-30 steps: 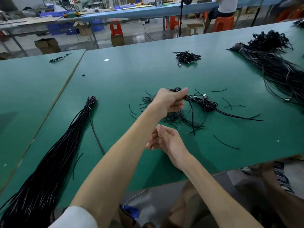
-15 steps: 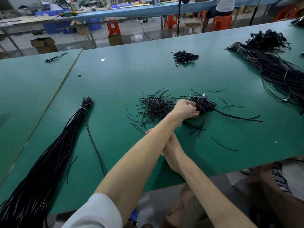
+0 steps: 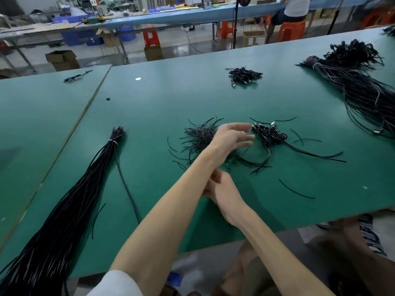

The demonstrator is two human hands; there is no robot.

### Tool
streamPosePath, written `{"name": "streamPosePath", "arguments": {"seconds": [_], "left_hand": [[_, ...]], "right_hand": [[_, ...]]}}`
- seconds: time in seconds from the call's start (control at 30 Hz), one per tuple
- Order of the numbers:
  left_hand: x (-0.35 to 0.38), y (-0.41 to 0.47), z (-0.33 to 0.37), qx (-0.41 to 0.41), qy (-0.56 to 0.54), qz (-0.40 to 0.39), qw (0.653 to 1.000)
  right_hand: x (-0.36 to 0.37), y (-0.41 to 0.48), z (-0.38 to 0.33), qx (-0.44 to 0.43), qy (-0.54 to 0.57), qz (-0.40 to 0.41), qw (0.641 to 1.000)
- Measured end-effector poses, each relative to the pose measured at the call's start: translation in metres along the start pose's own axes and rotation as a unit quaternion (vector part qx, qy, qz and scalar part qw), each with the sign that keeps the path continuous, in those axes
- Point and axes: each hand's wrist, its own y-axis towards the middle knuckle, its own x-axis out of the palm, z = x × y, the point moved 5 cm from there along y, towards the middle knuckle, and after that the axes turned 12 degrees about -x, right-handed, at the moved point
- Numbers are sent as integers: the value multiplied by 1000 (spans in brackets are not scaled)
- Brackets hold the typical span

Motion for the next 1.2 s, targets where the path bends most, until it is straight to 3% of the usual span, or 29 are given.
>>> {"name": "streamPosePath", "arguments": {"seconds": [0.1, 0.17, 0.23, 0.3, 0.37, 0.47, 0.6, 0.77, 0.87, 1.0, 1.2], "left_hand": [[-43, -18, 9, 41, 22, 75, 996], [-80, -32, 11, 73, 110, 173, 976], [-121, -51, 11, 85, 250, 300, 916], [-162, -70, 6, 29, 412, 414, 811], [-198, -88, -3, -58, 499, 478, 721], [-237, -112, -18, -172, 500, 501, 685], [-267, -127, -39, -235, 464, 498, 694], [-269, -128, -49, -223, 520, 451, 691], [-265, -125, -48, -178, 472, 443, 742], [-258, -114, -50, -99, 287, 402, 864], [-247, -107, -62, -58, 128, 337, 931]], "right_hand": [[4, 0, 0, -4, 32, -3, 999], [4, 0, -1, -11, 38, -7, 999], [4, -1, -2, -22, 43, -16, 999], [4, -1, -3, -28, 46, -24, 998], [5, -2, -3, -31, 46, -31, 998], [6, -3, -3, -38, 37, -38, 998], [6, -4, -3, -43, 24, -44, 998], [6, -5, -1, -50, 7, -50, 997], [6, -5, 0, -50, -5, -55, 997], [15, -5, 0, -59, -82, -89, 991], [37, -11, 2, -90, -292, -164, 938]]}}
